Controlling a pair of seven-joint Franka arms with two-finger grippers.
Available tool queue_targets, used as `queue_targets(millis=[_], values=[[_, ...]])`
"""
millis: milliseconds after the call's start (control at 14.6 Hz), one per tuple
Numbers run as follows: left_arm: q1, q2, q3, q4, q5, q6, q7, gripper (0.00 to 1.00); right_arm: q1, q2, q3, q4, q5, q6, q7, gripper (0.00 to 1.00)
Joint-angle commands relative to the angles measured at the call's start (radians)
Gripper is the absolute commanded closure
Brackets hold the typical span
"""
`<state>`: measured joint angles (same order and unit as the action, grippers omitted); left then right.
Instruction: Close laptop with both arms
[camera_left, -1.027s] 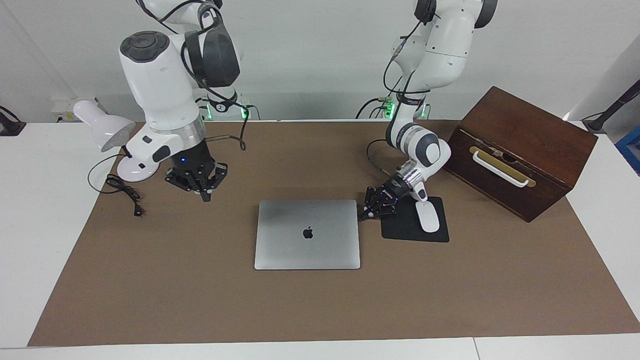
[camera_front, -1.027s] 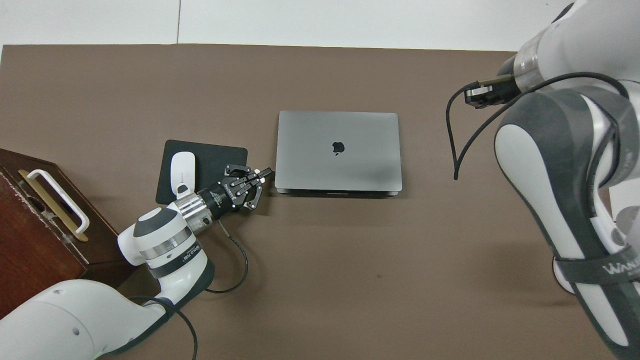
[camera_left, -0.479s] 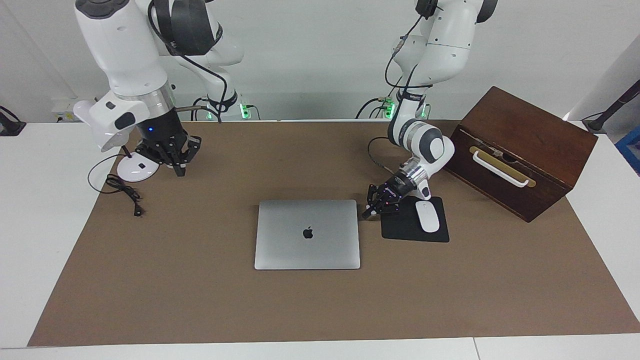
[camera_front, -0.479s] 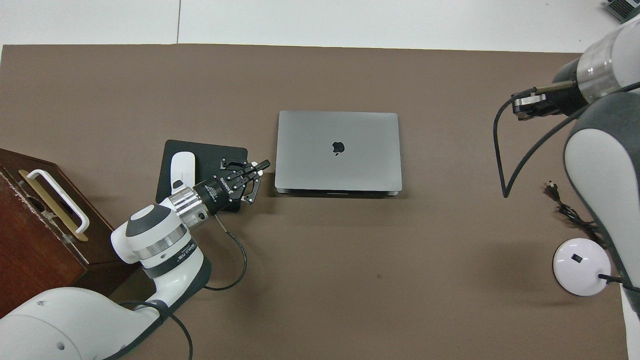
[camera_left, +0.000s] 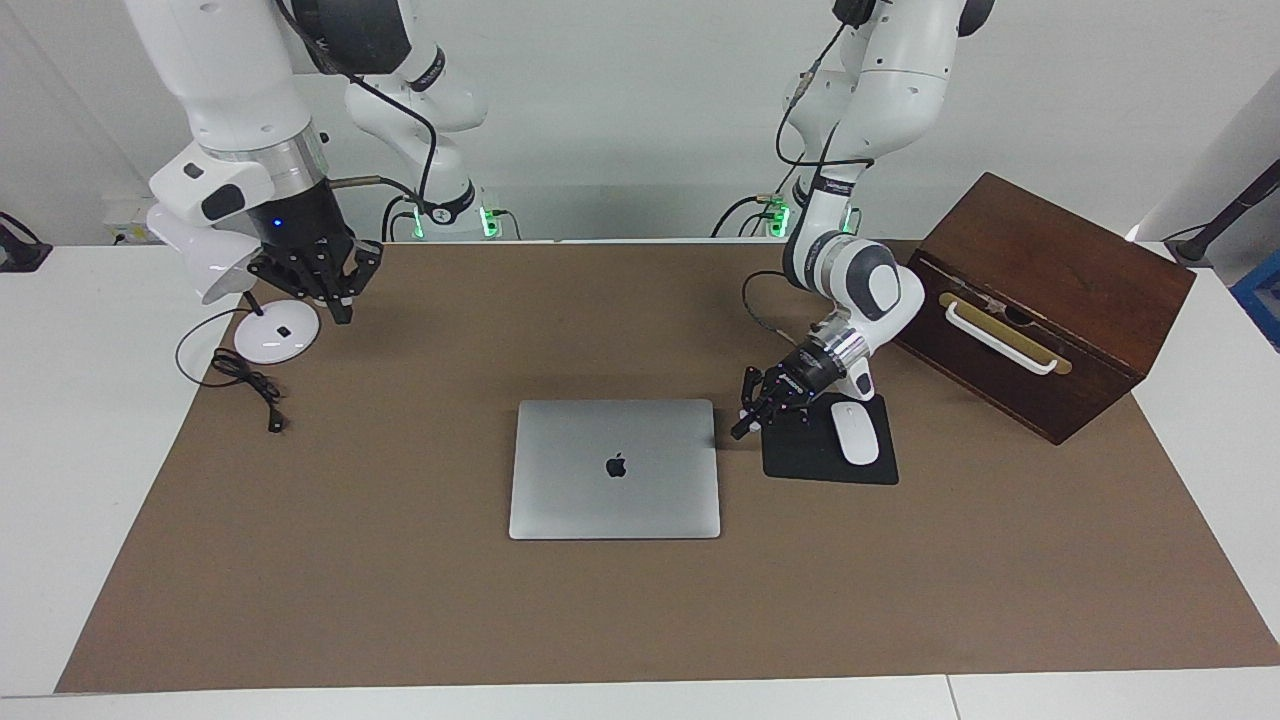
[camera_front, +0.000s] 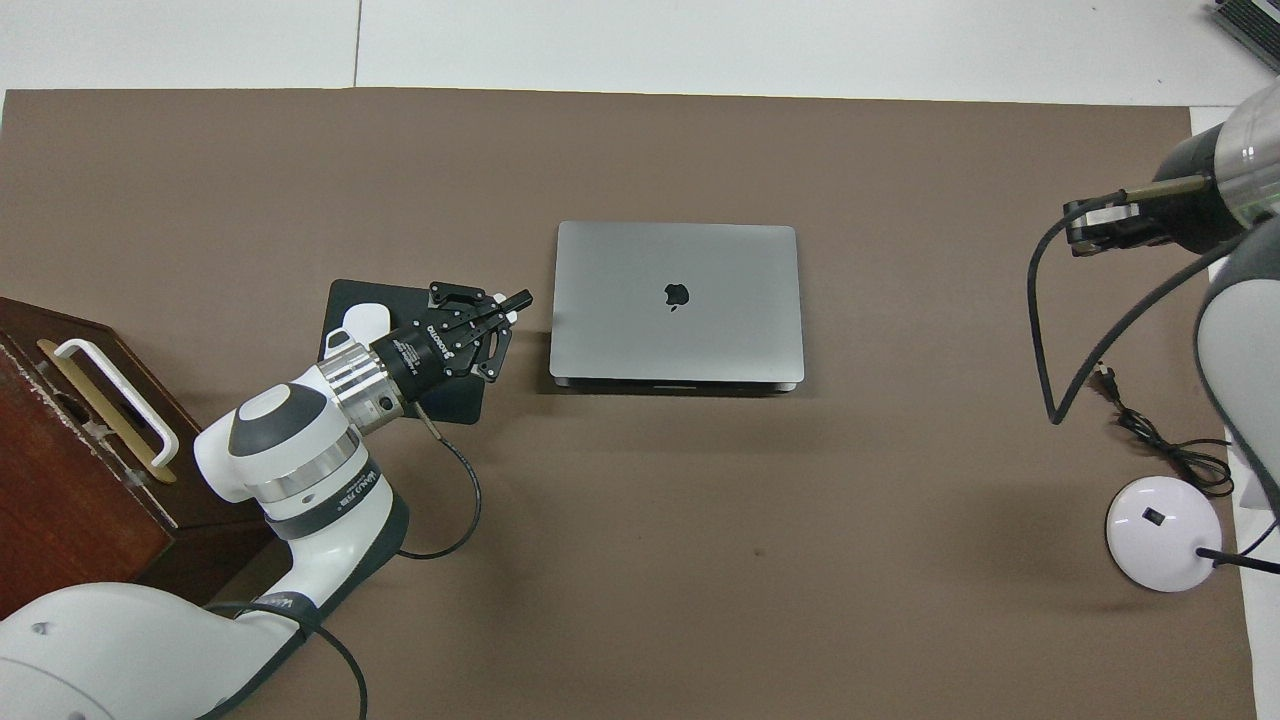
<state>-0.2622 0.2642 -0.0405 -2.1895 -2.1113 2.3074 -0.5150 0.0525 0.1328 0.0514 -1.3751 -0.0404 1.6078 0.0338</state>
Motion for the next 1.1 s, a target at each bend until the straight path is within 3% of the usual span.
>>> queue_targets(millis=[0,205,548,822,1027], values=[[0.021,-0.023,-0.004,0.049,0.12,0.038,-0.083,1.0,-0.031,-0.048,0.008,-0.024,0.01,-0.017,-0.057,1.0],[0.023,-0.033,-0.004,0.112,0.265,0.101,-0.086,1.0,-0.059,-0.068,0.013,-0.024,0.01,-0.043,-0.078,1.0],[0.072,-0.03,0.008,0.195,0.643,0.101,-0.083,1.0,-0.075,-0.09,0.012,-0.027,0.01,-0.06,-0.083,1.0],[0.084,-0.022,0.014,0.249,0.867,0.106,-0.08,1.0,-0.075,-0.13,0.01,-0.033,0.01,-0.066,-0.083,1.0],[0.089,0.004,0.014,0.342,1.117,0.102,-0.083,1.0,-0.083,-0.14,0.012,-0.038,0.01,-0.074,-0.086,1.0]])
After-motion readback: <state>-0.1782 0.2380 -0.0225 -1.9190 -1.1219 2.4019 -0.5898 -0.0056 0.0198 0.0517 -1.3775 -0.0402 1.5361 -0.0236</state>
